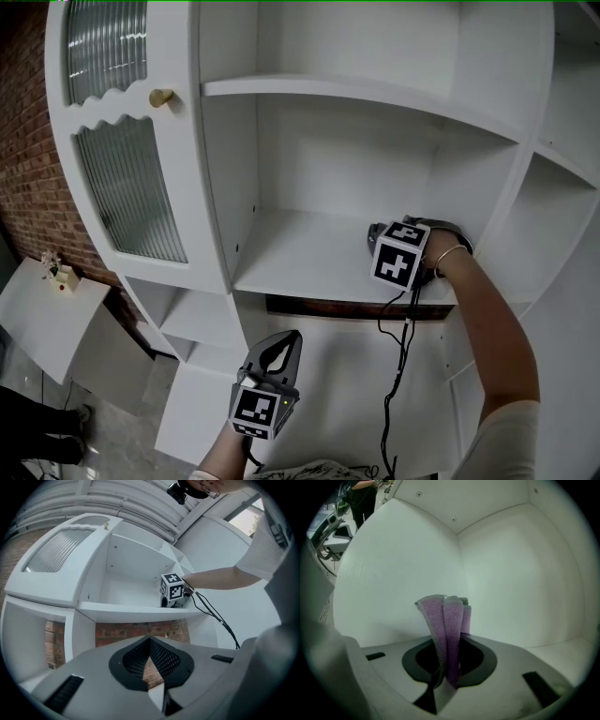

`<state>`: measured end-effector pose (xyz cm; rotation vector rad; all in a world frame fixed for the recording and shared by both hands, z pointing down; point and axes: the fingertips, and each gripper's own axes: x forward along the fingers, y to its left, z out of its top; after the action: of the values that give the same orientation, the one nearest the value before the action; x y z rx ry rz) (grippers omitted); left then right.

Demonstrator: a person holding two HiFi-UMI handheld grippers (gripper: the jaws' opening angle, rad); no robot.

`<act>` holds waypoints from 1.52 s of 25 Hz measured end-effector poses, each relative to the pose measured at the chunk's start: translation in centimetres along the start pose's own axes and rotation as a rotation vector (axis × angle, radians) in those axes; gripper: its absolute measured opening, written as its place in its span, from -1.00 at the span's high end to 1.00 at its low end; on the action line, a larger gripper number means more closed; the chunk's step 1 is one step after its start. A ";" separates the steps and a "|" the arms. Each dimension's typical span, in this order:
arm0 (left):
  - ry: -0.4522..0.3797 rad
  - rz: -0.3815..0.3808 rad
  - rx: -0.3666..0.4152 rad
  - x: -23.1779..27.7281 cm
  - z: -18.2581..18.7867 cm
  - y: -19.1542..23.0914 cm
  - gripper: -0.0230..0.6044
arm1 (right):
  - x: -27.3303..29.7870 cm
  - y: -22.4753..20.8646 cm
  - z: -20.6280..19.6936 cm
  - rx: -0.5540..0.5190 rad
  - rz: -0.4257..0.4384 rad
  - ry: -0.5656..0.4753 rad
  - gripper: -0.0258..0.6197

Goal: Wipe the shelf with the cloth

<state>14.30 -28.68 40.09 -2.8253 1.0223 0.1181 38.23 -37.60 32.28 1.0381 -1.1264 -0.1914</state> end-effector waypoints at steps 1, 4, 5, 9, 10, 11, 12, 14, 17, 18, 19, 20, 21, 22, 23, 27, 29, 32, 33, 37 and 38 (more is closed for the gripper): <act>-0.003 -0.008 -0.001 -0.1 0.1 -0.4 0.88 | -0.4 0.4 -0.1 0.001 0.002 -0.004 0.69; -0.001 -0.033 0.005 -0.7 0.3 -1.8 0.88 | -1.9 1.9 -0.4 -0.003 0.022 -0.018 0.69; -0.001 -0.040 0.009 -1.0 0.3 -2.1 0.88 | -2.5 2.4 -0.4 -0.006 0.031 -0.025 0.69; -0.001 -0.056 0.015 -2.1 0.7 -3.2 0.88 | -5.0 4.6 -0.9 -0.006 0.055 -0.050 0.69; 0.000 -0.061 0.015 -2.3 0.7 -3.5 0.88 | -5.5 5.1 -1.1 -0.007 0.055 -0.050 0.69; 0.001 -0.067 0.015 -2.5 0.7 -3.9 0.88 | -6.0 5.5 -1.4 -0.008 0.055 -0.048 0.69; 0.005 -0.072 0.017 -2.8 0.6 -4.2 0.88 | -6.5 5.9 -1.6 -0.009 0.055 -0.045 0.69; 0.018 -0.078 0.015 -3.2 0.4 -4.6 0.88 | -7.3 6.7 -1.9 -0.010 0.056 -0.042 0.69; 0.029 -0.094 0.004 -3.7 0.5 -5.5 0.88 | -8.2 7.6 -2.4 -0.014 0.051 -0.049 0.69; 0.033 -0.100 0.003 -3.8 0.6 -5.8 0.88 | -8.5 7.9 -2.6 -0.013 0.051 -0.054 0.69; 0.036 -0.104 0.003 -4.0 0.7 -6.0 0.88 | -8.9 8.2 -2.8 -0.012 0.053 -0.058 0.69; 0.036 -0.106 0.005 -4.2 0.8 -6.2 0.88 | -9.3 8.5 -3.0 -0.010 0.055 -0.060 0.68; 0.033 -0.106 0.007 -4.4 0.9 -6.3 0.88 | -9.6 8.8 -3.1 -0.008 0.056 -0.062 0.68; 0.028 -0.105 0.009 -4.5 1.0 -6.5 0.88 | -9.9 9.2 -3.2 -0.006 0.054 -0.063 0.68; 0.022 -0.106 0.009 -4.7 1.0 -6.6 0.88 | -10.2 9.5 -3.3 -0.001 0.053 -0.064 0.68; 0.014 -0.124 0.016 -5.4 1.3 -7.6 0.88 | -11.2 10.9 -3.9 0.011 0.073 -0.051 0.68; 0.016 -0.132 0.016 -5.8 1.3 -8.0 0.88 | -11.6 11.6 -4.3 0.013 0.079 -0.043 0.68; 0.019 -0.135 0.014 -6.4 1.2 -8.3 0.88 | -12.0 13.3 -4.5 0.031 0.107 -0.054 0.68; 0.025 -0.133 0.013 -6.6 1.0 -8.3 0.88 | -12.1 13.6 -4.4 0.055 0.110 -0.076 0.68; 0.036 -0.129 0.013 -7.2 0.8 -8.4 0.88 | -12.9 13.0 -4.0 0.207 0.042 -0.194 0.68; 0.028 -0.125 0.014 -7.3 0.9 -8.3 0.88 | -13.0 12.9 -4.1 0.244 0.025 -0.222 0.68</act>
<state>14.02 -17.63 40.86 -2.8759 0.8453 0.0587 30.92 -20.42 33.48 1.2403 -1.3882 -0.1549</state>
